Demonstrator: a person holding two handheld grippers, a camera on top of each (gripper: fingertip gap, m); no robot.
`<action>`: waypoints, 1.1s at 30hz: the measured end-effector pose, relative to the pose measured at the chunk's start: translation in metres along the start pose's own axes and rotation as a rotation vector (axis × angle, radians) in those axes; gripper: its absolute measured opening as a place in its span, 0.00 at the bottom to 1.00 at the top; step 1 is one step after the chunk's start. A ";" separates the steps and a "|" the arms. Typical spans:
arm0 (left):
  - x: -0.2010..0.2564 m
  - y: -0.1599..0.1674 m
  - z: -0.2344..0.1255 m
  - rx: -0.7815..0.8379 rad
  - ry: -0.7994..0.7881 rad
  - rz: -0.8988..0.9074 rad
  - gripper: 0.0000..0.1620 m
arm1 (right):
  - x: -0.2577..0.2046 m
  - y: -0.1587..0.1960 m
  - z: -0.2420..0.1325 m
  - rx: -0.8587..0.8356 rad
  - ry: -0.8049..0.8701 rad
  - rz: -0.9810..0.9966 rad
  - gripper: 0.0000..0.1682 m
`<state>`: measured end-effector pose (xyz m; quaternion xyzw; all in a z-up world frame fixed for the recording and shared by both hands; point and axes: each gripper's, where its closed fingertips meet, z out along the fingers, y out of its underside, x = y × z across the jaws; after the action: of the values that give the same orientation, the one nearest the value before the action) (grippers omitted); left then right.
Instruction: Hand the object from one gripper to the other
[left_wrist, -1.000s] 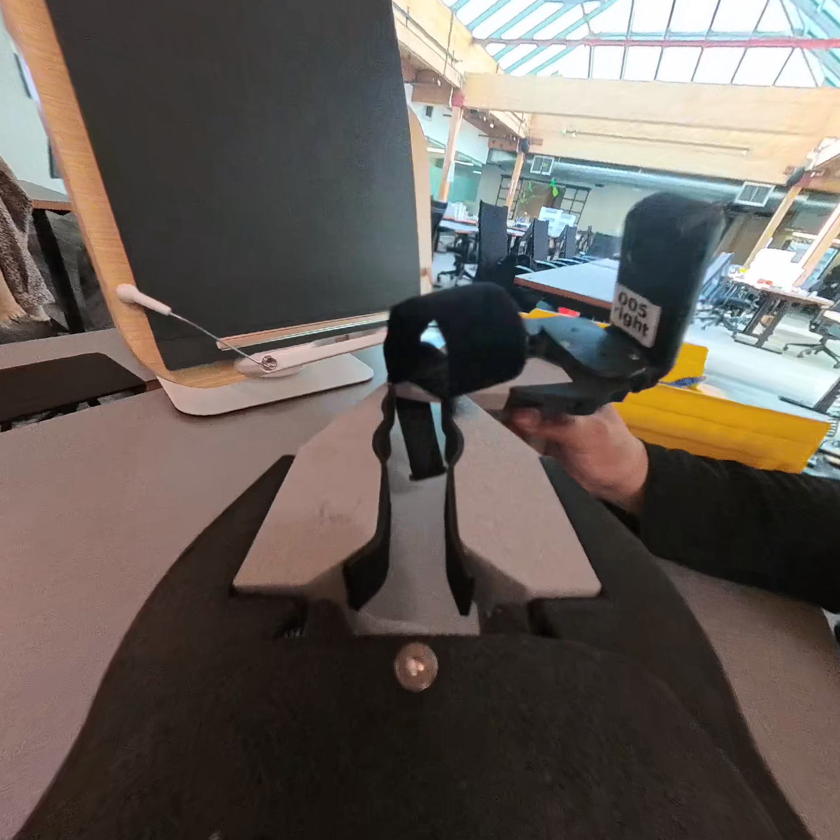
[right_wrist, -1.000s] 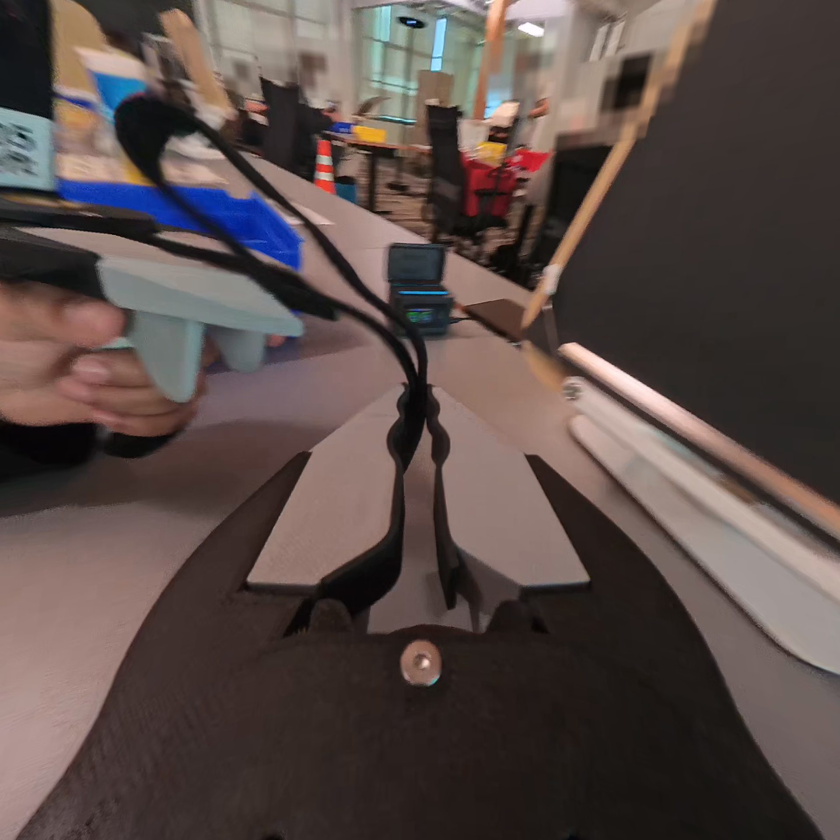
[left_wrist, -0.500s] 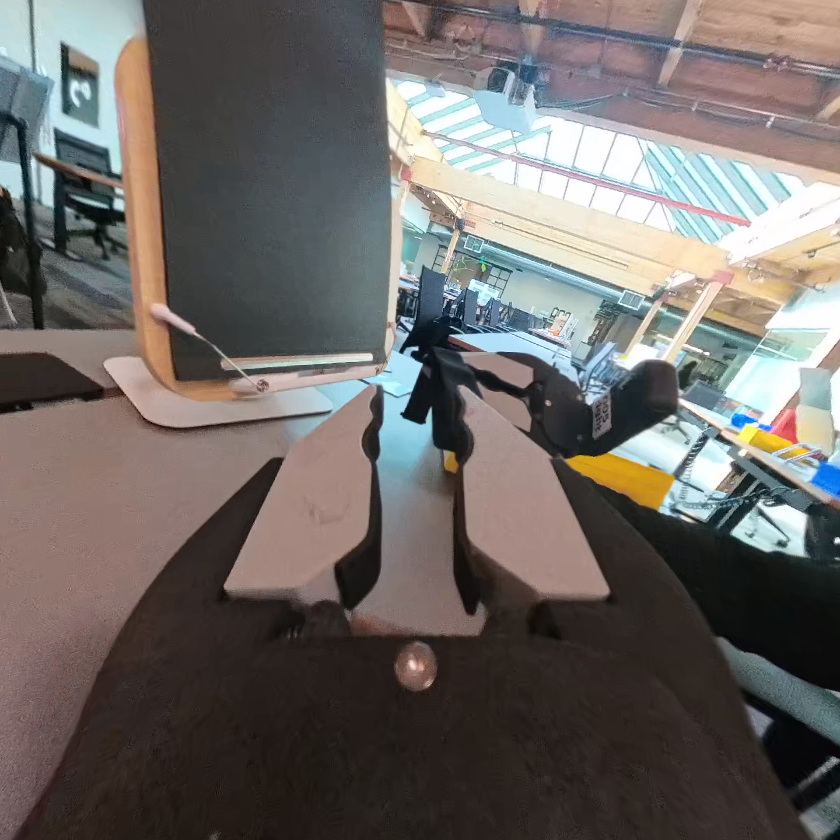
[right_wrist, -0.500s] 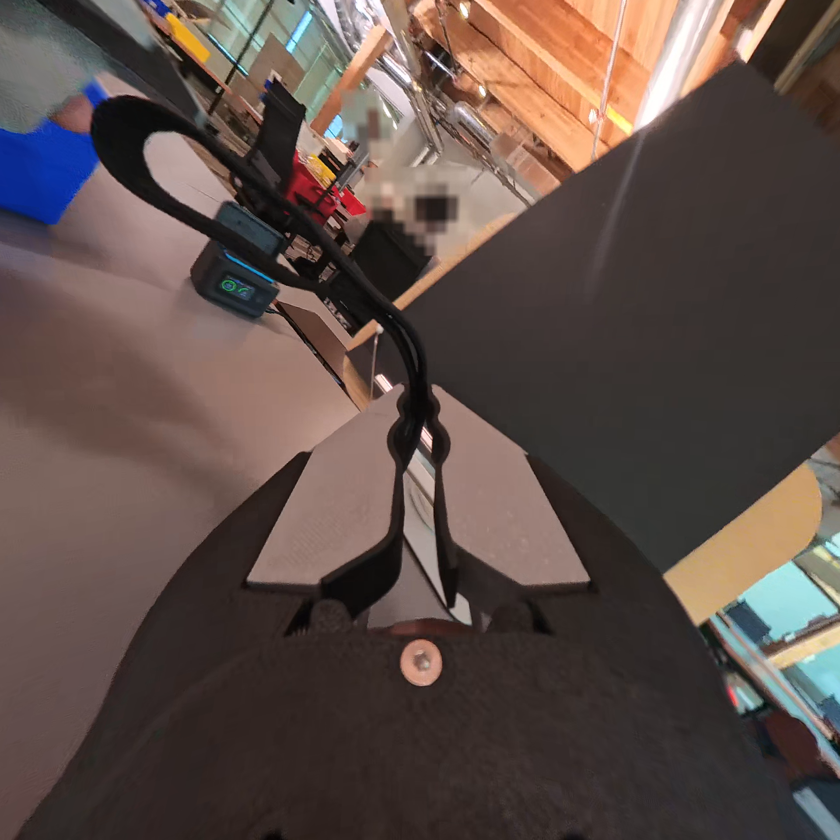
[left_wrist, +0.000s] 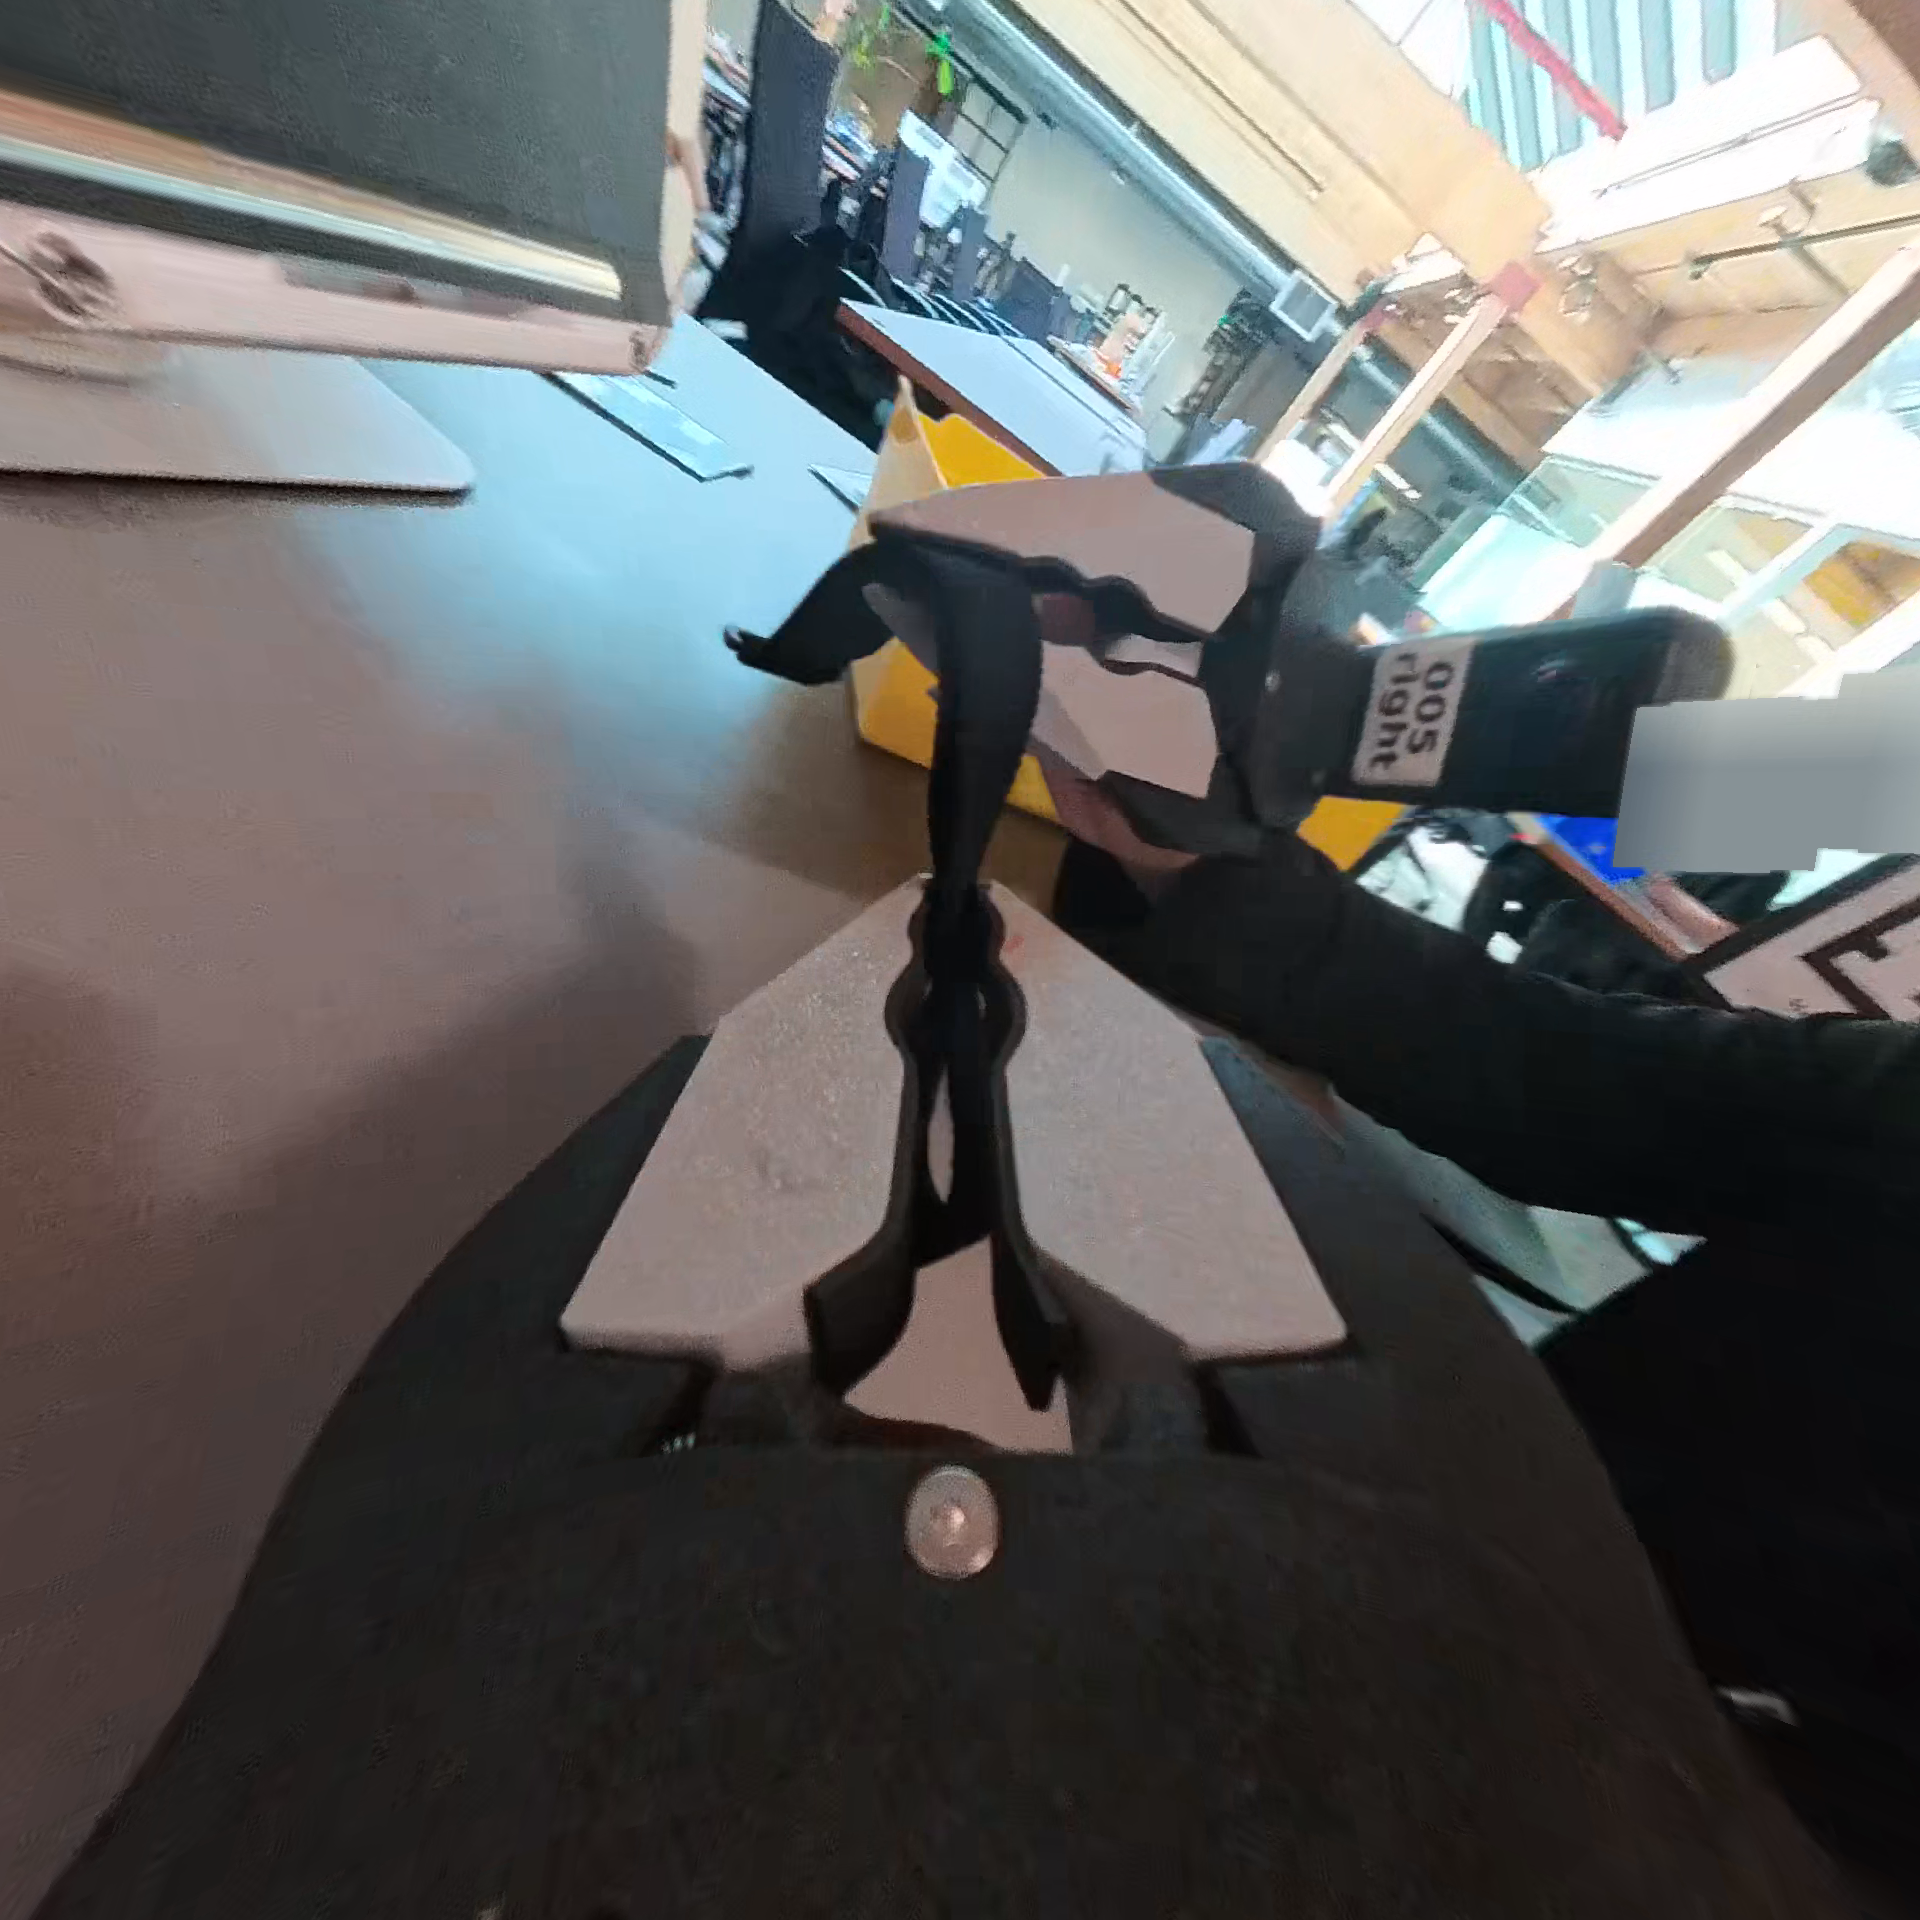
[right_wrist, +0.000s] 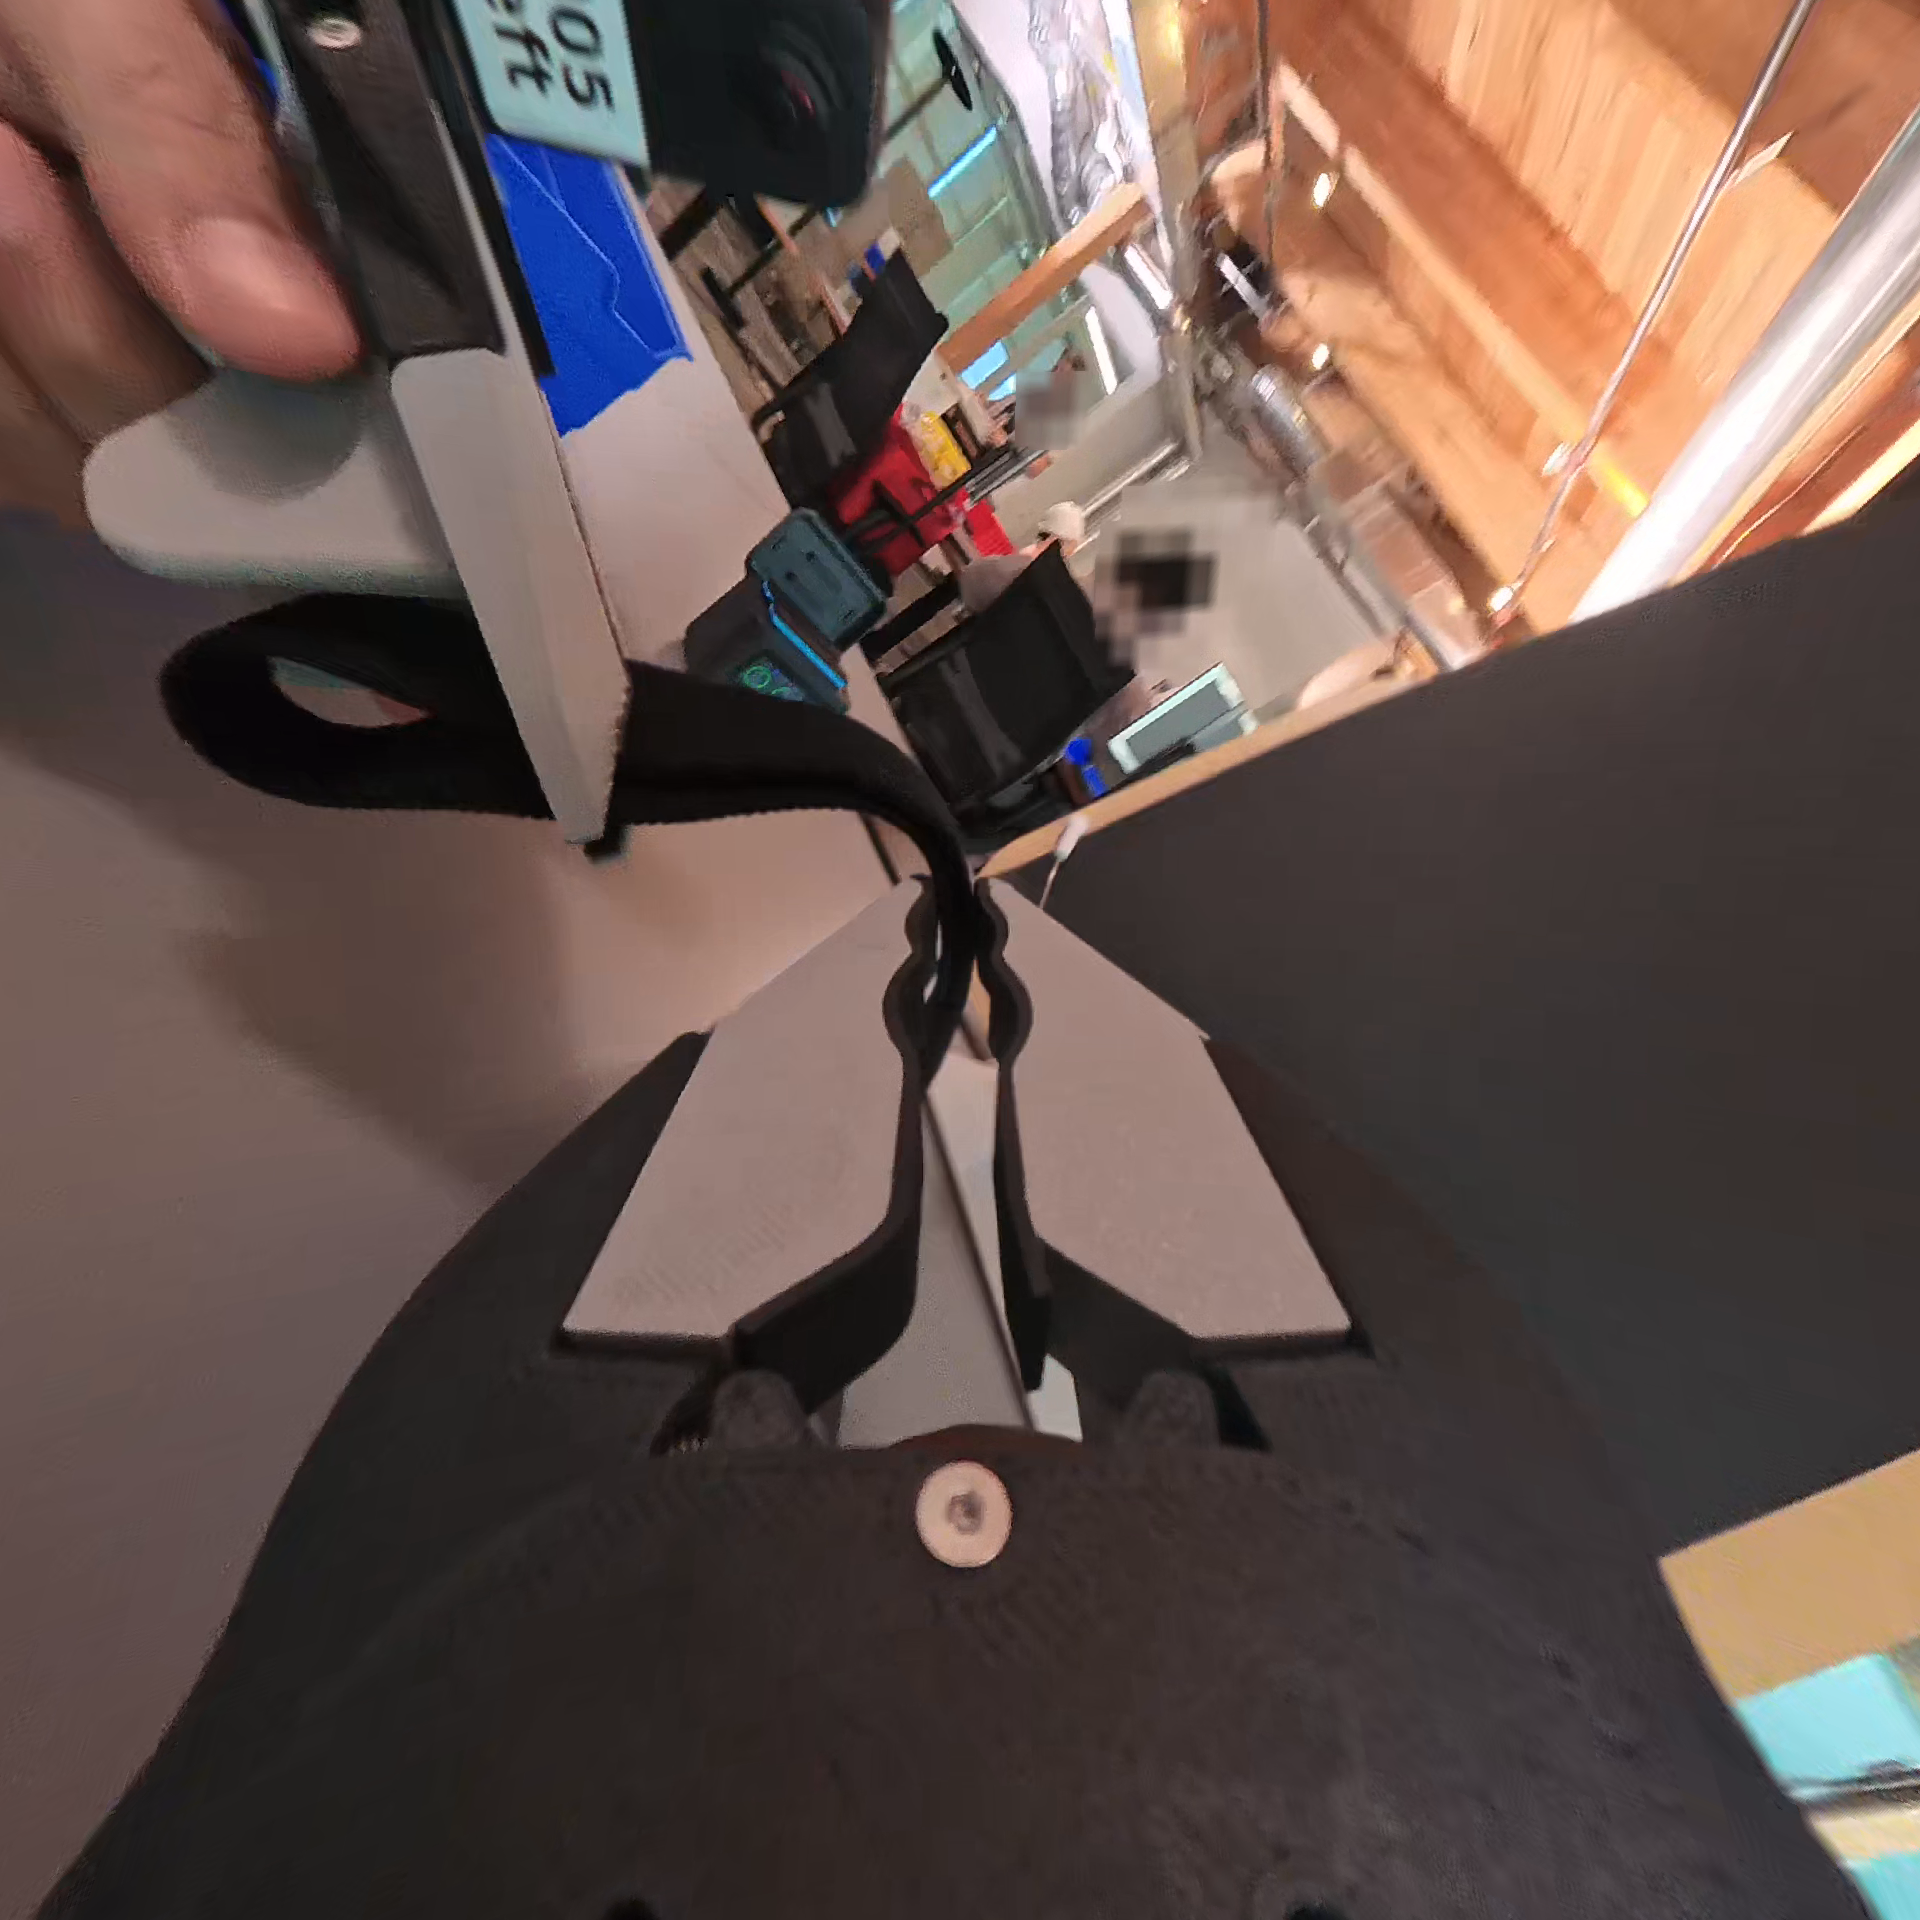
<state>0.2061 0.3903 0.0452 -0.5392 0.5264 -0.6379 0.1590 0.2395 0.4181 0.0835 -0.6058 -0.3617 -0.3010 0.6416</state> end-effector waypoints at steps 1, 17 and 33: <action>-0.008 -0.003 -0.001 0.007 -0.079 0.061 0.02 | -0.001 0.005 0.001 -0.014 -0.027 0.056 0.03; -0.043 -0.026 0.000 -0.115 -0.821 1.198 0.02 | -0.021 -0.002 -0.006 0.050 -0.506 0.912 0.42; -0.065 -0.010 0.011 -0.210 -0.903 1.180 0.05 | -0.033 0.016 0.007 -0.024 -0.525 1.035 0.12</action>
<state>0.2430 0.4390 0.0183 -0.3892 0.6696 -0.1099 0.6229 0.2333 0.4242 0.0470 -0.7654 -0.1622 0.2080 0.5870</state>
